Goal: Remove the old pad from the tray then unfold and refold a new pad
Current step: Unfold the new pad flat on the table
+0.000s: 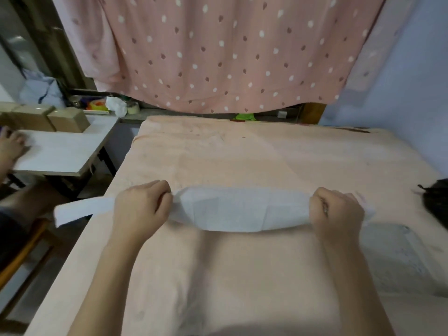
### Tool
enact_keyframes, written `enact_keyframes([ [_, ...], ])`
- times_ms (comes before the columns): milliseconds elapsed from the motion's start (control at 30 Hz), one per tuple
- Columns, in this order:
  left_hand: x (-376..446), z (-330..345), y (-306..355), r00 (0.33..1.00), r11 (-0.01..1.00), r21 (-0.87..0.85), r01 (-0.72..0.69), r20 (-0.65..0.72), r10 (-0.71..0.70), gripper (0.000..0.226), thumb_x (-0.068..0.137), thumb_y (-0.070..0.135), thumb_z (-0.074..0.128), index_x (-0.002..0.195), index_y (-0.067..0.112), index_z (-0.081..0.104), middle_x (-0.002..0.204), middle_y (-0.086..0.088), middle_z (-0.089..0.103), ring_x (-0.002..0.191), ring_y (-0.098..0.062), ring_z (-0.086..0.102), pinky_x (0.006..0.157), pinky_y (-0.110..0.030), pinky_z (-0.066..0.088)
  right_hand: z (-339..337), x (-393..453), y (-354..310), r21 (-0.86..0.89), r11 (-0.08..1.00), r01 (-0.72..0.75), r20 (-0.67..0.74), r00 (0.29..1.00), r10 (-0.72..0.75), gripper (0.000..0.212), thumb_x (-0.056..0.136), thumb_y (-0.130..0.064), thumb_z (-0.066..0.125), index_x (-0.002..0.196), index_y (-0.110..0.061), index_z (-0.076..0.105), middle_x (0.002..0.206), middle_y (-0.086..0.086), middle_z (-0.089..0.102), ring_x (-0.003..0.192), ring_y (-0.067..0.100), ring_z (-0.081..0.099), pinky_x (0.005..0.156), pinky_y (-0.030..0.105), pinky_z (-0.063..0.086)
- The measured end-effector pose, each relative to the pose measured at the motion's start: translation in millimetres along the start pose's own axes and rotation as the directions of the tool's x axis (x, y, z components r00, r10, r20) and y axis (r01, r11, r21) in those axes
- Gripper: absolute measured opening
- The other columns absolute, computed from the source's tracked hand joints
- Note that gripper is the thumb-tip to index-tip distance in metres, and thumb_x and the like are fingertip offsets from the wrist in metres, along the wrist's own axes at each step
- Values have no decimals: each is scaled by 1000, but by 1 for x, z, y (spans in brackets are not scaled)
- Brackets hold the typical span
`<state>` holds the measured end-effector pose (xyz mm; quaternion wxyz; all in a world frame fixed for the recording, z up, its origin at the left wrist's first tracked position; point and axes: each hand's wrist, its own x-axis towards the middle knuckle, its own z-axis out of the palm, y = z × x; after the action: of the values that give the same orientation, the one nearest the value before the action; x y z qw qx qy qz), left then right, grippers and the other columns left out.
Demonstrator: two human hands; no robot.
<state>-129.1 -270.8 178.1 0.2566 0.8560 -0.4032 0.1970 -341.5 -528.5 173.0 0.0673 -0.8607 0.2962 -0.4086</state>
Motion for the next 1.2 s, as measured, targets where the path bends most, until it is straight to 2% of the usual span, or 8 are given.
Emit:
enact_keyframes([
  [233,85,-44,-2,990,995,-56,-78,-126,71,33,76,23,34,69,5,61,56,-12,56,54,-25,45,52,-32,33,-18,83,-17,100,987,125,-189,976,-104,29,74,-8,40,51,-18,25,45,-4,13,41,19,17,47,22,7],
  [400,172,7,-27,990,996,87,36,133,-48,38,84,27,33,84,5,64,84,-19,64,79,-35,57,63,-35,41,31,152,0,-39,999,-21,97,995,25,35,82,-25,37,50,-13,31,46,4,31,45,20,27,46,28,17],
  [600,217,89,-45,810,975,222,24,567,-149,21,89,15,40,77,11,56,91,-10,56,80,-25,49,63,-27,32,114,177,41,-190,981,-40,511,849,134,34,93,-30,37,61,-17,40,60,3,41,65,25,46,64,35,35],
  [800,206,182,-72,713,946,323,13,661,-235,28,92,11,39,110,10,60,119,-12,60,109,-30,55,90,-33,39,194,151,71,-409,911,48,713,640,286,28,94,-25,33,69,-19,44,71,1,47,74,25,47,95,45,32],
  [1000,171,260,-93,717,945,328,10,656,-236,34,92,12,37,119,15,58,121,-9,61,111,-26,55,95,-32,32,249,117,108,-428,890,156,792,540,286,27,95,-18,34,69,-19,39,70,-1,44,90,28,55,95,40,32],
  [1067,161,274,-102,711,949,314,31,660,-242,43,93,15,40,135,11,43,139,-11,46,124,-27,45,101,-35,31,262,110,118,-398,904,154,785,568,249,26,97,-17,34,75,-20,47,75,2,52,93,30,56,92,38,34],
  [1133,150,281,-110,694,958,285,23,685,-220,64,95,23,43,150,10,12,158,-10,12,143,-25,20,113,-39,20,275,103,127,-370,911,184,734,659,165,28,99,-18,34,110,-14,58,105,10,64,107,30,54,94,38,33],
  [1200,132,284,-111,678,968,246,-56,720,-144,73,96,36,39,151,13,-4,159,-6,-8,147,-21,0,119,-40,5,284,93,132,-356,921,160,665,736,129,38,100,-18,33,135,-14,48,133,12,54,126,28,44,107,40,26],
])
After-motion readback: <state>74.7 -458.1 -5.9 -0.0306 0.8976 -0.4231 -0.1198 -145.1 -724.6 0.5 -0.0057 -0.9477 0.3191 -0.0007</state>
